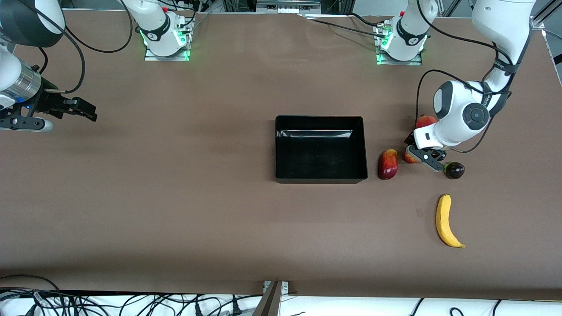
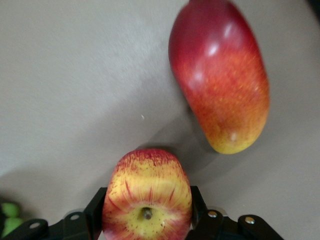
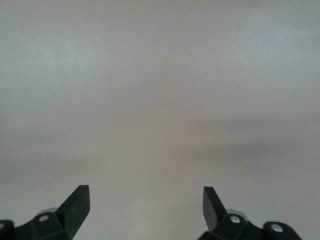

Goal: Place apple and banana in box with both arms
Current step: 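Grasp the red-yellow apple with the left gripper, then carry the apple over the black box and open the left gripper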

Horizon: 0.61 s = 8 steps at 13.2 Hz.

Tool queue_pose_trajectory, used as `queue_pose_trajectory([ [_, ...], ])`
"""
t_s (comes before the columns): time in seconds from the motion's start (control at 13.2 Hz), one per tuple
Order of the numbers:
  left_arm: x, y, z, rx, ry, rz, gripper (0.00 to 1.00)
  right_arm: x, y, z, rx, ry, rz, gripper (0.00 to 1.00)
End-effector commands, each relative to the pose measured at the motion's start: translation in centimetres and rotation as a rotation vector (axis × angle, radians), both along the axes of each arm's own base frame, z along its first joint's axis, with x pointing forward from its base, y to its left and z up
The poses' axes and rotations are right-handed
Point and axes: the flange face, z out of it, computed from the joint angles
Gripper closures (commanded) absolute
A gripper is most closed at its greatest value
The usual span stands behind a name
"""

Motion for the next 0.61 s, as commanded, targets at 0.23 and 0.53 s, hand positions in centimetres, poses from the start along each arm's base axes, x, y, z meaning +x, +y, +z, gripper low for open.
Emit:
queue_pose_trajectory([
  [0.23,1.2,-10.9,14.2,-0.032,-0.045,-0.02,1.0,-0.3,0.2,0.0,0.013,0.007,0.015,0.0],
  [0.53,0.9,-25.4,14.2,-0.075,-0.029,0.181,1.0,-0.4,0.6,-0.1,0.013,0.016,0.024,0.0],
])
